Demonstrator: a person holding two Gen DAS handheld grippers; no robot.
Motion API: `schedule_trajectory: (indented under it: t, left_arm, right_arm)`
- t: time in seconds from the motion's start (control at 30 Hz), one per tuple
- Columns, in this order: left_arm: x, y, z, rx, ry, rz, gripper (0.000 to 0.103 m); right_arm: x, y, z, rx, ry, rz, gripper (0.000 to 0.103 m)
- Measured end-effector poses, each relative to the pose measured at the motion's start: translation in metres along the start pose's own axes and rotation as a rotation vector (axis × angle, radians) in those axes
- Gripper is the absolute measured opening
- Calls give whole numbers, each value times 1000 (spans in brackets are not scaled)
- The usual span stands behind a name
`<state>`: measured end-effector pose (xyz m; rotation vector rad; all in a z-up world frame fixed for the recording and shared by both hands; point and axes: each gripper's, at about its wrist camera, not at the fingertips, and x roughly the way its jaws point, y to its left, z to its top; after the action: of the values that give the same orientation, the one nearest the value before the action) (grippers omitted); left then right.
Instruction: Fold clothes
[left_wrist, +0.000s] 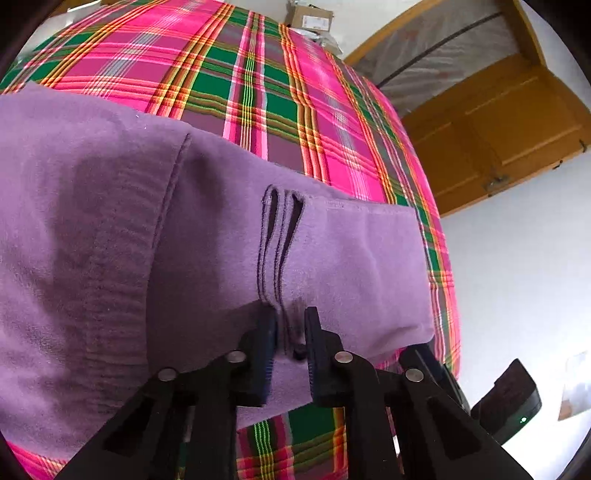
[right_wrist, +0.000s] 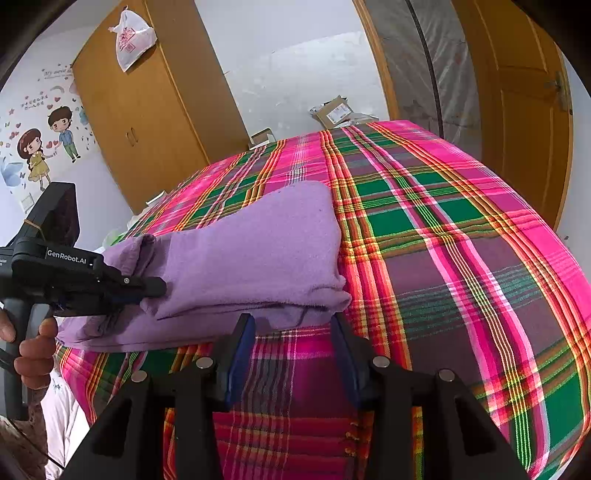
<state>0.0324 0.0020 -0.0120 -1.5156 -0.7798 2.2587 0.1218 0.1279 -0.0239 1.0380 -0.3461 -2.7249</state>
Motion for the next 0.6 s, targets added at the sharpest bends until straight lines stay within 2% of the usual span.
schedule_trajectory:
  t: [0.23,0.33,0.6]
  left_arm:
    - [-23,-12,5,23,-72,-128,8]
    - [-33,-22,9,35,-102,-176,8]
    - [-53,-65,26,100,-166,-307,8]
  right_arm:
    - [-4,1,-2,5,-6,-16,43]
    - [-5,4,-3,-12,-13,-50,43]
    - [-3,10,7,-19,-47,-139,57]
